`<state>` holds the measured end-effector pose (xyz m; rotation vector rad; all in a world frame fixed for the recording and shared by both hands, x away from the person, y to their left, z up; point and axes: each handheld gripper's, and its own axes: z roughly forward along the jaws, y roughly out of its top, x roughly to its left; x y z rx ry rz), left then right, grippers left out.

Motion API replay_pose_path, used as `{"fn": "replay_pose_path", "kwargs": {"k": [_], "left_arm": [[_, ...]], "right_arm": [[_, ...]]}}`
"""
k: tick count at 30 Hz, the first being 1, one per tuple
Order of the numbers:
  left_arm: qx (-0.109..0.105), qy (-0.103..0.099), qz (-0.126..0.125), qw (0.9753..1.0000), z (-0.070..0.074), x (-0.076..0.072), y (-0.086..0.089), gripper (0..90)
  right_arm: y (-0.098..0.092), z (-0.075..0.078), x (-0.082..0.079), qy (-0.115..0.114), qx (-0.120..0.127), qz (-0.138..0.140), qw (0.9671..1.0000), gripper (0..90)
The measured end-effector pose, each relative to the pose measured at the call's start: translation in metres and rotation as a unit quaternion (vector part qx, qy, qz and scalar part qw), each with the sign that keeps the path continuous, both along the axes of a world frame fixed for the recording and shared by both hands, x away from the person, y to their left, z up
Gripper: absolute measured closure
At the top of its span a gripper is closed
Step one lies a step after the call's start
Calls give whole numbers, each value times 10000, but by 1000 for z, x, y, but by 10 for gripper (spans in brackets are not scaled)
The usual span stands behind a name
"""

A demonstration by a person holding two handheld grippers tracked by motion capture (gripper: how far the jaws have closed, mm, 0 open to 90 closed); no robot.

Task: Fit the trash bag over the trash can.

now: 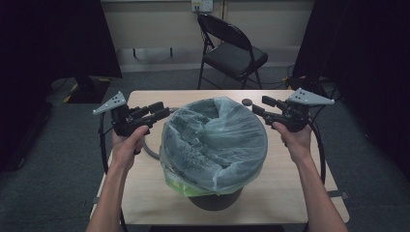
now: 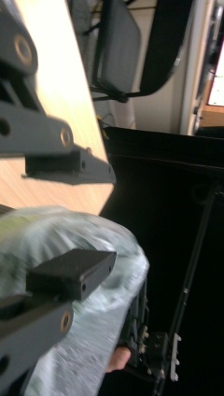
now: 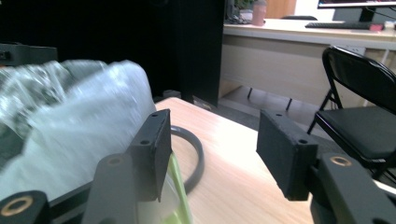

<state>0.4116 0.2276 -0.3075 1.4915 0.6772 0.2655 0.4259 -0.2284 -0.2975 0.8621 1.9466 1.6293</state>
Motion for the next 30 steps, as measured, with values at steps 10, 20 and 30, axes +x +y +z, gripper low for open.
{"fn": "replay_pose_path", "kwargs": {"k": [10, 20, 30], "left_arm": [[310, -69, -429, 9986, 2, 2, -30, 637], [466, 23, -415, 9980, 3, 12, -43, 668], [294, 118, -627, 9975, 0, 19, -47, 654]], "right_arm": [[22, 34, -9, -283, 298, 761, 9963, 567], [67, 73, -5, -145, -62, 1220, 9924, 527], [129, 67, 12, 667, -843, 1697, 9796, 564]]}}
